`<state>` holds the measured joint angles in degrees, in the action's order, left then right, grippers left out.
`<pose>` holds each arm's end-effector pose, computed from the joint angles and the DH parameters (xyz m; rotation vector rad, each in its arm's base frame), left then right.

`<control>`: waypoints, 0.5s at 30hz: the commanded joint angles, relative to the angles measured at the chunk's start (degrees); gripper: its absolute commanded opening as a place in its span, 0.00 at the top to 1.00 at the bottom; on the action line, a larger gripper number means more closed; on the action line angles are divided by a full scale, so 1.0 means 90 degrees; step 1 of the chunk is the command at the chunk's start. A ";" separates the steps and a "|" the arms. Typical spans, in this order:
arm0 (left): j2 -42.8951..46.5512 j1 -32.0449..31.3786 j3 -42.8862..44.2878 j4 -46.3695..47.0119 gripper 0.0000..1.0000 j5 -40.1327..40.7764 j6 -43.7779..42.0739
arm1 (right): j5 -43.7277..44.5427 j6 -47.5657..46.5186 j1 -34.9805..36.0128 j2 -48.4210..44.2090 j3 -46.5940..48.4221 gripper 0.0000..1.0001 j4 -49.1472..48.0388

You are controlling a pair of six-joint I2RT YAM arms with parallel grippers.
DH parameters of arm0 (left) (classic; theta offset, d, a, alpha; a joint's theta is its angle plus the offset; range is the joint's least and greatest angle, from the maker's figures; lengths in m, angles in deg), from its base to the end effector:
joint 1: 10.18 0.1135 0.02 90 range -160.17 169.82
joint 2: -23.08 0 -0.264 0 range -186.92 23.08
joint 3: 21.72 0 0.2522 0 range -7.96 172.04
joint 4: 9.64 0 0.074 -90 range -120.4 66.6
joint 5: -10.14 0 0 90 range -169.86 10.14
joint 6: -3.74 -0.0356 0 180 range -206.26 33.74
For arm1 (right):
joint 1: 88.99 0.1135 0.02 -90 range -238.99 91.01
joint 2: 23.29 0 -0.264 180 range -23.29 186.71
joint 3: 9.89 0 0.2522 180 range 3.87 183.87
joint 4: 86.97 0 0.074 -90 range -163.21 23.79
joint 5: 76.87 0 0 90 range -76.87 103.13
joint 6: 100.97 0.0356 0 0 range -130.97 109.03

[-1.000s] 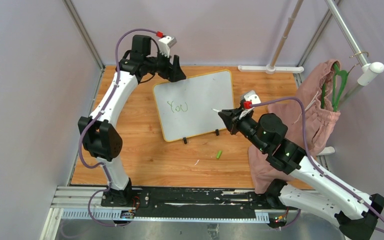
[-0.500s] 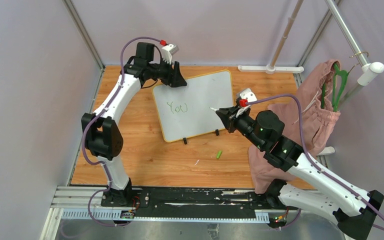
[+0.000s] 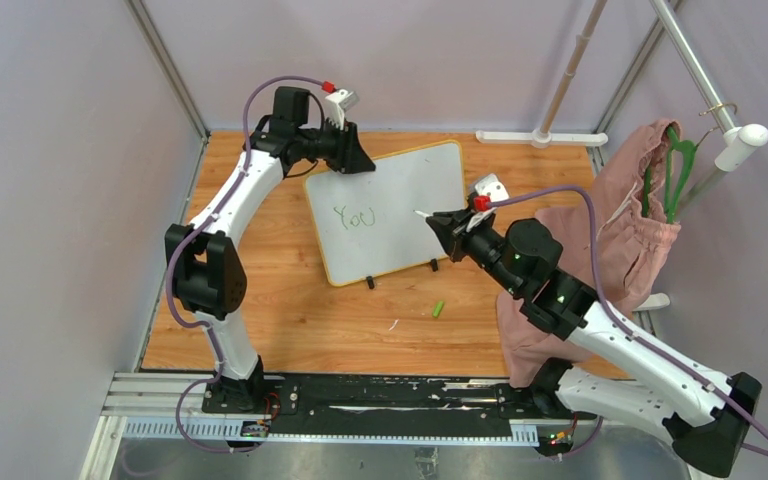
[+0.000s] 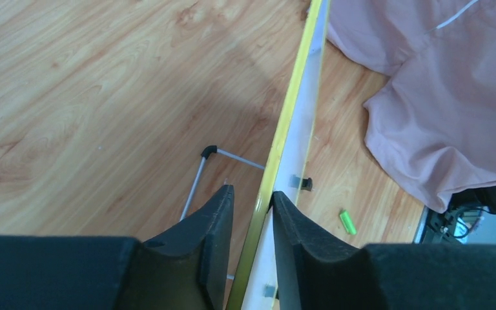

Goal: Write a sentence on the whiteboard

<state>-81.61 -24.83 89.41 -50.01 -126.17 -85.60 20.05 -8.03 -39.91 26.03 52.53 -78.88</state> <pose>0.3992 -0.1310 0.3421 0.7201 1.9975 -1.0244 0.1359 0.1502 0.3804 -0.5014 1.4323 0.6425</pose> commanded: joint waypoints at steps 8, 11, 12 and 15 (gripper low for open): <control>0.0000 -0.0022 -0.0304 0.0256 0.81 -0.0336 0.0052 | 0.0120 -0.0035 -0.0053 0.0555 -0.0170 1.00 -0.0966; -0.0004 -0.0015 -0.0340 0.0299 0.83 -0.0361 0.0031 | 0.0265 -0.0173 -0.0054 0.0779 -0.0344 1.00 -0.1406; -0.0016 -0.0013 -0.0321 0.0300 0.84 -0.0376 0.0024 | 0.0255 -0.0260 -0.0053 0.0866 -0.0438 1.00 -0.1615; -0.0048 0.0024 -0.0276 0.0314 0.86 -0.0501 0.0016 | 0.0334 -0.0297 -0.0062 0.1084 -0.0859 1.00 -0.2350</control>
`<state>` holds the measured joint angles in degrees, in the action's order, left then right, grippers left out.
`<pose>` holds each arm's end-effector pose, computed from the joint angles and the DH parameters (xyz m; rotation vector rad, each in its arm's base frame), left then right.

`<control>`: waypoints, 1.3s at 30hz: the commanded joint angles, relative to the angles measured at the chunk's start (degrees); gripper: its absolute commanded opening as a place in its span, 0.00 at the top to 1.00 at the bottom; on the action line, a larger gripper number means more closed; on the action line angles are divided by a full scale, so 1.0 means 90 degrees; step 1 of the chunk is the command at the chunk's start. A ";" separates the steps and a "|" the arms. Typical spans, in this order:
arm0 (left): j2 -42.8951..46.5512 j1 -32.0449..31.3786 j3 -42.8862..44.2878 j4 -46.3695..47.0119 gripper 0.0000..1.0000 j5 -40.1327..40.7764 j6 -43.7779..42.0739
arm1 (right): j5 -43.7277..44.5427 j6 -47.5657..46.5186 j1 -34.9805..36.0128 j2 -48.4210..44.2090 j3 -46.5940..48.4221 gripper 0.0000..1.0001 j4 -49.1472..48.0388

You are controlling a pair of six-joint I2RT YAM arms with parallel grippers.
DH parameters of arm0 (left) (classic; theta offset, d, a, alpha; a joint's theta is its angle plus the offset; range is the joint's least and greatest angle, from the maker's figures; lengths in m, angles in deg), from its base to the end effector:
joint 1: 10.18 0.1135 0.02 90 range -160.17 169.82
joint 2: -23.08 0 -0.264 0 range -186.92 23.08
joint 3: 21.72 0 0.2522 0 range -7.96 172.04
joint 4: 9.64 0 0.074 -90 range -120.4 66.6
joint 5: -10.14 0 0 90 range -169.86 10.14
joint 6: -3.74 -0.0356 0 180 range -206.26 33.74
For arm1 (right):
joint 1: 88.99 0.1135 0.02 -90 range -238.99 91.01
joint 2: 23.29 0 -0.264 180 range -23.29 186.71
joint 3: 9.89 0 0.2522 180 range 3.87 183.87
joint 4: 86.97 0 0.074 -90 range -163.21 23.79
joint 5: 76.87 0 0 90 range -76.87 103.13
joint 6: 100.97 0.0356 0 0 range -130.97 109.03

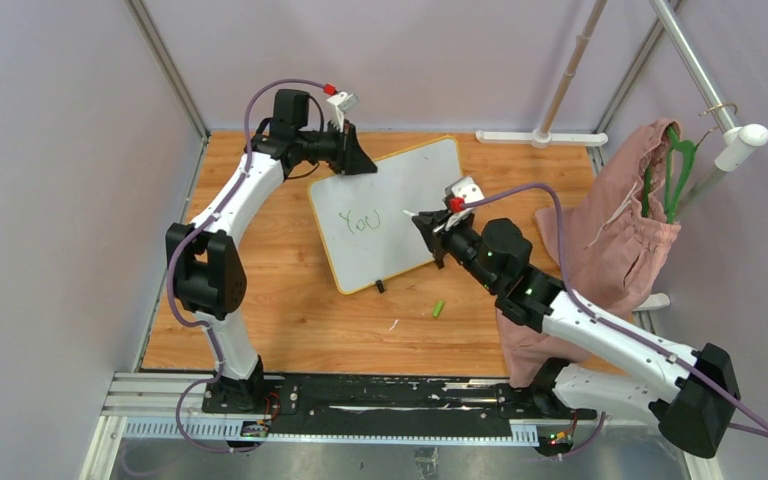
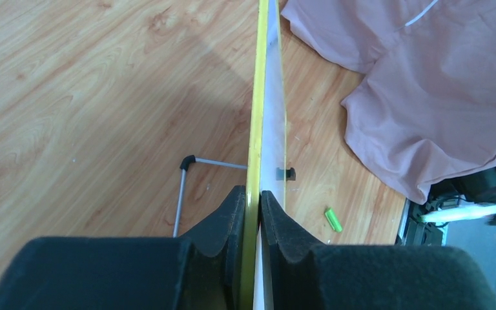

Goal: Write a sentence on the whiteboard

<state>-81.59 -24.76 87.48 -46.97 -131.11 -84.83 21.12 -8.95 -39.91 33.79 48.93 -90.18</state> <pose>0.3987 -0.1324 0.3367 0.7586 1.9527 -1.1165 0.1593 0.1762 0.3522 -0.4979 1.4319 0.6156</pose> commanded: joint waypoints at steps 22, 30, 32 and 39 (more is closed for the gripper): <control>0.0561 0.0049 -0.1105 0.1073 1.00 -0.0246 -0.0252 | -0.0092 0.0118 -0.0424 0.1927 -0.0460 1.00 -0.2636; 0.0664 0.0049 -0.1218 0.1097 1.00 -0.0138 -0.0363 | -0.0249 0.0128 -0.0424 0.2003 -0.0500 1.00 -0.2759; 0.0675 0.0049 -0.1243 0.1096 1.00 -0.0101 -0.0365 | -0.0243 0.0123 -0.0425 0.1989 -0.0514 1.00 -0.2722; 0.0671 0.0049 -0.1263 0.1081 1.00 -0.0044 -0.0325 | -0.0087 0.0079 -0.0424 0.2059 -0.0449 1.00 -0.2430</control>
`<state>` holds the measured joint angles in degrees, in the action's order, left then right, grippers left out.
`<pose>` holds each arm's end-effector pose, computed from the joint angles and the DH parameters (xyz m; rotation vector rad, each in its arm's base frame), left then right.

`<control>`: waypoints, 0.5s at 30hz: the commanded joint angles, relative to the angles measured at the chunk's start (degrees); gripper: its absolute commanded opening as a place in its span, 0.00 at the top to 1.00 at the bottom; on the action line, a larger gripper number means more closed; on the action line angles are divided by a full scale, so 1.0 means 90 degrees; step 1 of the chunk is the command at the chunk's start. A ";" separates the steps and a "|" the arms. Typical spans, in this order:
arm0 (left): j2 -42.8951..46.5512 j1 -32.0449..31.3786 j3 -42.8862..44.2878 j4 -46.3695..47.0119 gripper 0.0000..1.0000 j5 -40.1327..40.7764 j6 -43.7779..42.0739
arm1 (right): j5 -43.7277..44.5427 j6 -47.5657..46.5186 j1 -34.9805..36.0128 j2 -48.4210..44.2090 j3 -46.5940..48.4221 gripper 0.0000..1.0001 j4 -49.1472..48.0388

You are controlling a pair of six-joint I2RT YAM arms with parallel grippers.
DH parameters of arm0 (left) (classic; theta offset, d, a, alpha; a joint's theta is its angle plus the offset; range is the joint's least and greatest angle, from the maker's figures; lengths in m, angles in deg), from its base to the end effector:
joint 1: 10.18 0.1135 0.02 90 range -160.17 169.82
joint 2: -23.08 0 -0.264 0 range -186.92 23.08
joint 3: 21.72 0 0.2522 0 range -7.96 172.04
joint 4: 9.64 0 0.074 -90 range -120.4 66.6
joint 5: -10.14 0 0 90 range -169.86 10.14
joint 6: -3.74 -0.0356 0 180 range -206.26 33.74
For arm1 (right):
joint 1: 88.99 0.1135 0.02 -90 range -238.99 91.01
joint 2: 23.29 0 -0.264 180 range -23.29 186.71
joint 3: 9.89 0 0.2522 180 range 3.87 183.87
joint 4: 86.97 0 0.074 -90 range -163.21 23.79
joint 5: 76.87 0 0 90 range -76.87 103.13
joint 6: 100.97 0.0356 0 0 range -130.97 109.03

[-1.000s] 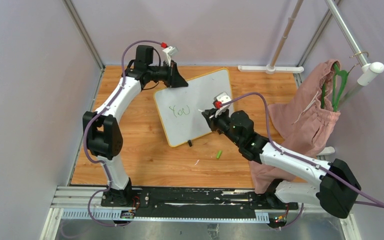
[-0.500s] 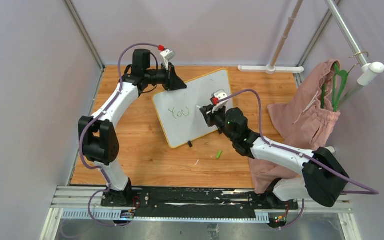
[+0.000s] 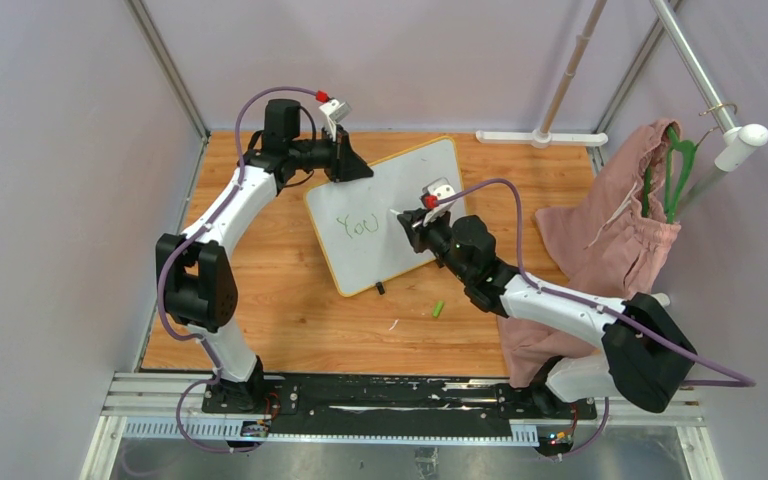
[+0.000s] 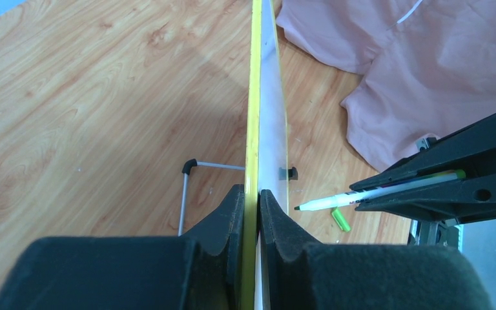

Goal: Write a sentence on the whiteboard

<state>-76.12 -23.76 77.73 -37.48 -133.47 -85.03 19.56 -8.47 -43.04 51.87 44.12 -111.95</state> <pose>0.3808 -0.1215 0.3312 0.7921 1.8489 -1.1138 0.2092 0.2105 0.2850 -0.4812 1.4560 0.5931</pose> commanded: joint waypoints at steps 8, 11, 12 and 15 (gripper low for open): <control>0.0116 -0.0065 -0.0260 0.0080 1.00 0.0233 -0.0283 | 0.0127 0.0064 -0.0082 0.0228 0.0251 1.00 0.0069; 0.0126 -0.0073 -0.0273 0.0107 1.00 0.0210 -0.0266 | 0.0197 0.0062 -0.0077 0.0248 0.0264 1.00 0.0058; 0.0127 -0.0073 -0.0280 0.0118 1.00 0.0213 -0.0265 | 0.0209 0.0057 -0.0080 0.0252 0.0264 1.00 0.0048; 0.0130 -0.0073 -0.0284 0.0129 1.00 0.0214 -0.0254 | 0.0264 0.0057 -0.0087 0.0263 0.0281 1.00 0.0016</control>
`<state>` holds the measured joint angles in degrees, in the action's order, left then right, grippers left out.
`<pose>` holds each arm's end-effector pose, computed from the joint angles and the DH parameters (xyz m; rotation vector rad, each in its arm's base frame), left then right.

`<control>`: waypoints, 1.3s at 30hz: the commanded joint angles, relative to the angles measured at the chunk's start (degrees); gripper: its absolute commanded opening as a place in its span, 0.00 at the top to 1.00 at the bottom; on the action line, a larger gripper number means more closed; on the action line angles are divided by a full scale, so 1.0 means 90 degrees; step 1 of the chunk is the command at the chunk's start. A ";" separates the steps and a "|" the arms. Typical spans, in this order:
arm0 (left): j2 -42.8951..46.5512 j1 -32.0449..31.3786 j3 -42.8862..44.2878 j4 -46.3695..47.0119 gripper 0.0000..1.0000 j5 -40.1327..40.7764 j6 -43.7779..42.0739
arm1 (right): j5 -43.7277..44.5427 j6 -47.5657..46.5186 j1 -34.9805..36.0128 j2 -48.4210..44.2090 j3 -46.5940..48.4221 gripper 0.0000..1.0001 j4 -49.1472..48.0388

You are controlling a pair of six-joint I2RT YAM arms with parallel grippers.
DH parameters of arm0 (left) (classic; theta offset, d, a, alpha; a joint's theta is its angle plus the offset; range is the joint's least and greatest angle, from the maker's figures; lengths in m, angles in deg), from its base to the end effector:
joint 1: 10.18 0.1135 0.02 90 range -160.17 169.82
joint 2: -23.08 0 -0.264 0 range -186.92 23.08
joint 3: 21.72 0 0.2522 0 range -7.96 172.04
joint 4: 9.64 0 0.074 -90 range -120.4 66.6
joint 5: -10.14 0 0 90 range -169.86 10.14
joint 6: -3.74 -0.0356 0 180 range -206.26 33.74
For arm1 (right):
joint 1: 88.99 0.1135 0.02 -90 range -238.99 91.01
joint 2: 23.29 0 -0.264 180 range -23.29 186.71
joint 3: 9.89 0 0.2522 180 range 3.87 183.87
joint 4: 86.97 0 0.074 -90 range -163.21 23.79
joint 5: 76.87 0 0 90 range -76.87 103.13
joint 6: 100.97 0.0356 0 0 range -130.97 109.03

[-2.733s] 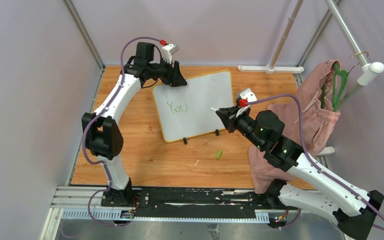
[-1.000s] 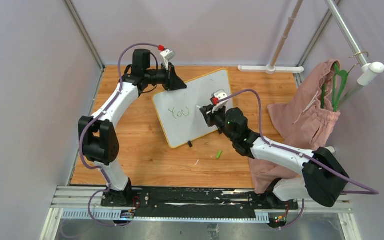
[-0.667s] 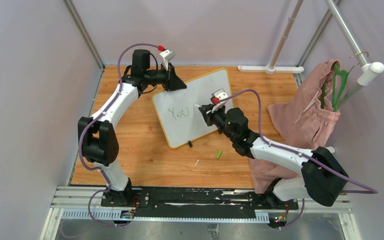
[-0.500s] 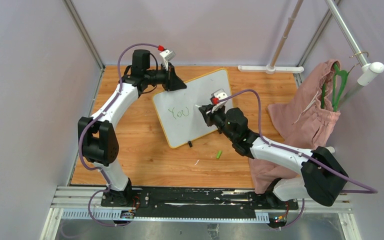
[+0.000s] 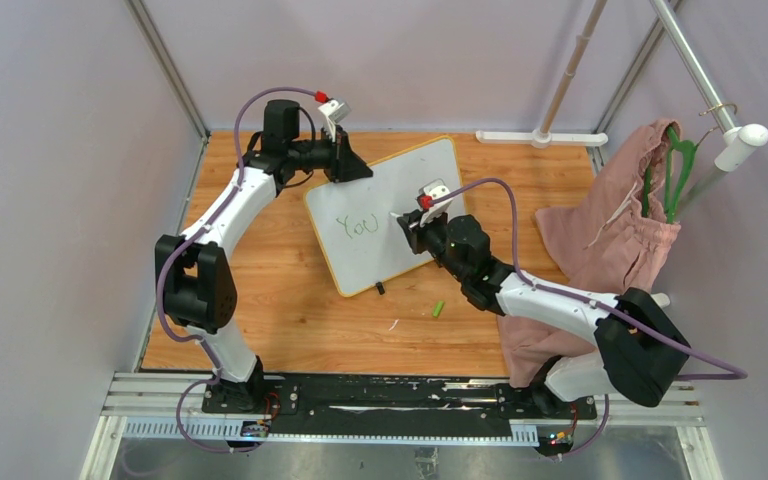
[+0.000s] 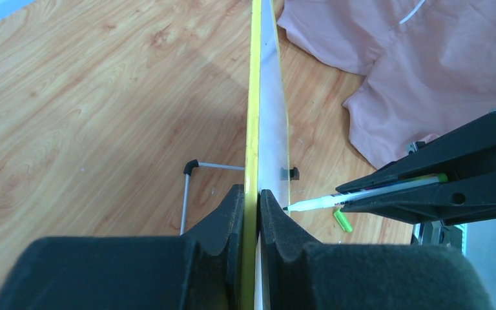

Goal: Write a sentence on the whiteboard

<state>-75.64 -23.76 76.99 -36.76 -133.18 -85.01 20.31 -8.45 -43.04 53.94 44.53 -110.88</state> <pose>0.3792 -0.1210 0.3310 0.7910 1.8433 -1.1060 0.2142 0.2150 0.2753 -0.4897 1.5021 0.5695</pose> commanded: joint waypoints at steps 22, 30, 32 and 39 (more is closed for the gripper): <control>0.0141 -0.0073 -0.0287 0.0117 1.00 0.0168 -0.0209 | 0.0011 0.0130 -0.0141 0.0263 0.0459 1.00 -0.0190; 0.0176 -0.0073 -0.0302 0.0123 1.00 0.0203 -0.0206 | -0.0388 0.0184 -0.0093 0.0252 0.0395 1.00 -0.0026; 0.0187 -0.0073 -0.0298 0.0123 1.00 0.0216 -0.0205 | -0.0434 0.0182 -0.0072 0.0230 0.0345 1.00 0.0049; 0.0240 -0.0073 -0.0353 0.0147 1.00 0.0228 -0.0188 | -0.0462 0.0173 -0.0067 0.0069 0.0162 1.00 0.0276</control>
<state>-74.55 -23.76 75.70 -35.78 -132.27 -84.74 17.07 -7.38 -43.63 55.82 47.05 -109.94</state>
